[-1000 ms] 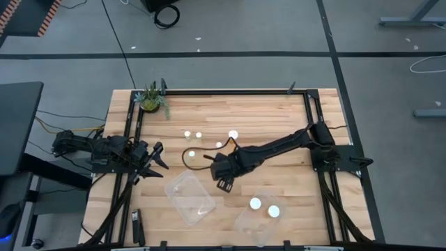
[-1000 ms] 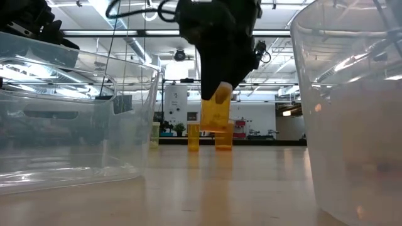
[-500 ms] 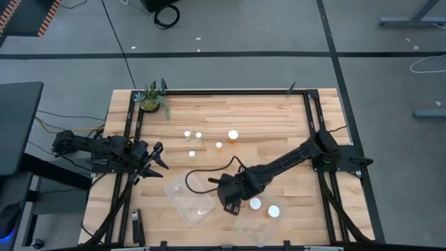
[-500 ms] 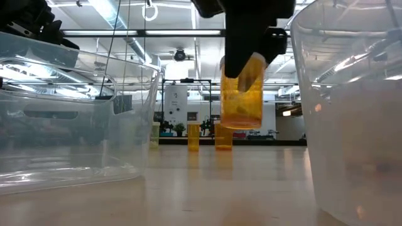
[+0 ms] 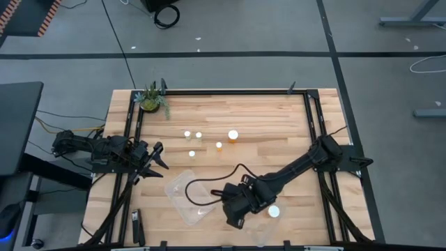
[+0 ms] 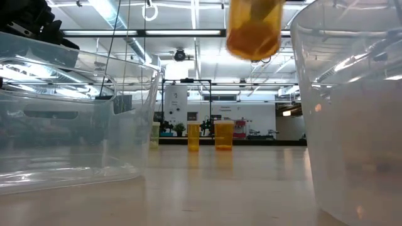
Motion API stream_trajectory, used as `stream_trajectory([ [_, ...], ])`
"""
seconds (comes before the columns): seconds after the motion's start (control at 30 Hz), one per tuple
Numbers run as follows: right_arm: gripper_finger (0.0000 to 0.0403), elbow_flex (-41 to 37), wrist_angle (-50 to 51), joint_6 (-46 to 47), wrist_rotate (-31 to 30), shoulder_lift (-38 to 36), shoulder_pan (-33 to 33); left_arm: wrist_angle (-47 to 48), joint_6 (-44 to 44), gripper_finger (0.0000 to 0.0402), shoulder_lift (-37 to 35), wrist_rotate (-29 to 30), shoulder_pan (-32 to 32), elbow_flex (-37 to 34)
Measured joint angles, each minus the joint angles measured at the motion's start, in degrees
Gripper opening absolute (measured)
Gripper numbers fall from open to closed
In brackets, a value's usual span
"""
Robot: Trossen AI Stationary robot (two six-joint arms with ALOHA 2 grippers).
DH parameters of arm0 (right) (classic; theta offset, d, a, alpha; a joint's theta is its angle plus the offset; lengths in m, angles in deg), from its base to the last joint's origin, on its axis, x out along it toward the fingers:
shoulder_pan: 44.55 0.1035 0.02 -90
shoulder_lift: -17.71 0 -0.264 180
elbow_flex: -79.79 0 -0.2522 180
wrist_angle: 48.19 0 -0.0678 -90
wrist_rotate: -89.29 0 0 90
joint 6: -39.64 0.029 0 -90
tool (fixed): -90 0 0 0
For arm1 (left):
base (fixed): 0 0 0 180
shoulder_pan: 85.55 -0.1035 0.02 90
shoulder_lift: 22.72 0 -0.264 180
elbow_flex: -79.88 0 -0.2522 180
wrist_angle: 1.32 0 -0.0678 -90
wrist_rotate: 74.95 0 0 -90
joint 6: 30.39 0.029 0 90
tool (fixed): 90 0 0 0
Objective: Pick and place medicine bottles into bin by pill shape (circle, oval)
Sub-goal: Put the large orange pill bottle into the right transparent bin
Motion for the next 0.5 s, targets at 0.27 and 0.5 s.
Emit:
stream_trajectory([
  [0.27,0.0229,1.76,4.99,10.68,1.26,-0.07,4.92,0.0,0.0,0.0181,0.0,-0.02,0.0,0.0],
  [0.5,0.0229,1.71,6.83,19.41,4.61,-0.07,7.17,0.0,0.0,0.0178,0.02,-0.02,-0.02,0.0],
])
